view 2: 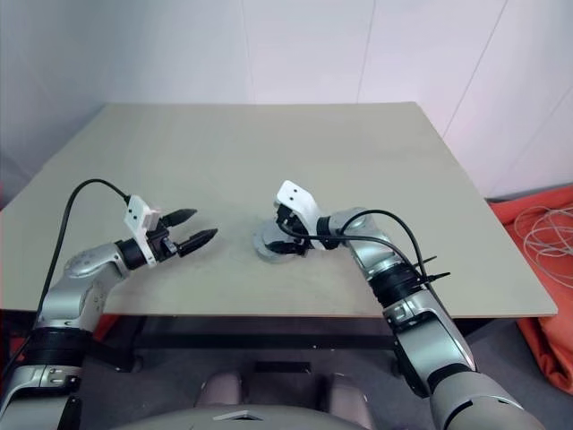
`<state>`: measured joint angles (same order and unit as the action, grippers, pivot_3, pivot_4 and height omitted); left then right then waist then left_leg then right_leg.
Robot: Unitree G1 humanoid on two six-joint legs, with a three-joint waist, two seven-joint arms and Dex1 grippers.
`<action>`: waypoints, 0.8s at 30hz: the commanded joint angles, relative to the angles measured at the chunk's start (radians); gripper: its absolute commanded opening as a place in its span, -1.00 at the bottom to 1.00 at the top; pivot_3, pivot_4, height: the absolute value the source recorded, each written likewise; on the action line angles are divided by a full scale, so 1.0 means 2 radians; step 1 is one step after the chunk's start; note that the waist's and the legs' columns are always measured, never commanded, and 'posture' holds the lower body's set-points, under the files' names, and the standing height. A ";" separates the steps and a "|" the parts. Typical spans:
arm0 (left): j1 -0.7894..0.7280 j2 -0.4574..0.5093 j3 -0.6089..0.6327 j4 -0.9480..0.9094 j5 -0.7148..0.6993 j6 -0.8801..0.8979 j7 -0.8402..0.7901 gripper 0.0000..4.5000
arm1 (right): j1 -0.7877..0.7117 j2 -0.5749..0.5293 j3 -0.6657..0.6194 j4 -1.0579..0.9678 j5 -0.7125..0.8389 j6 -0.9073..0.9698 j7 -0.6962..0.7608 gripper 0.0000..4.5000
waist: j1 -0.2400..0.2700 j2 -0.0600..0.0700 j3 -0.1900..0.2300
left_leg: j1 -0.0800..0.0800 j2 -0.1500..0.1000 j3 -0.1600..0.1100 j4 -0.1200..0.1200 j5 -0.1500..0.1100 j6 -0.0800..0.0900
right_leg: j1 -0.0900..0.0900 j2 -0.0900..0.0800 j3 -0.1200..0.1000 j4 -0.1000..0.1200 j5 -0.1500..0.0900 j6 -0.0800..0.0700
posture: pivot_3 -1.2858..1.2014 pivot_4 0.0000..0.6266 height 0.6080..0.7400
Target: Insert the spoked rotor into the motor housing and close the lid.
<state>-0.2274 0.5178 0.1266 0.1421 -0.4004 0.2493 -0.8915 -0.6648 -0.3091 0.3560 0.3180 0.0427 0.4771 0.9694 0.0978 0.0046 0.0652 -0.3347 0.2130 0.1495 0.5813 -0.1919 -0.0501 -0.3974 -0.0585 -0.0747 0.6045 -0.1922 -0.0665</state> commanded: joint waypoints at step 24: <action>-0.097 -0.095 -0.083 0.084 0.041 -0.009 0.005 -1.00 | 0.000 0.002 0.006 0.010 -0.006 0.011 0.003 0.40 | 0.000 0.000 0.000 | 0.000 -0.001 0.000 0.000 0.000 0.000 | 0.000 0.000 0.000 0.000 0.000 0.000 | 0.03 -1.00 1.00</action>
<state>-0.3935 0.3249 -0.0453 0.2953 -0.3297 0.2601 -0.8852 -0.6690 -0.2991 0.3561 0.3292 0.0401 0.4815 0.9687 0.0982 0.0043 0.0650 -0.3349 0.2101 0.1495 0.5808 -0.1917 -0.0504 -0.3966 -0.0585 -0.0748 0.6042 -0.1923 -0.0662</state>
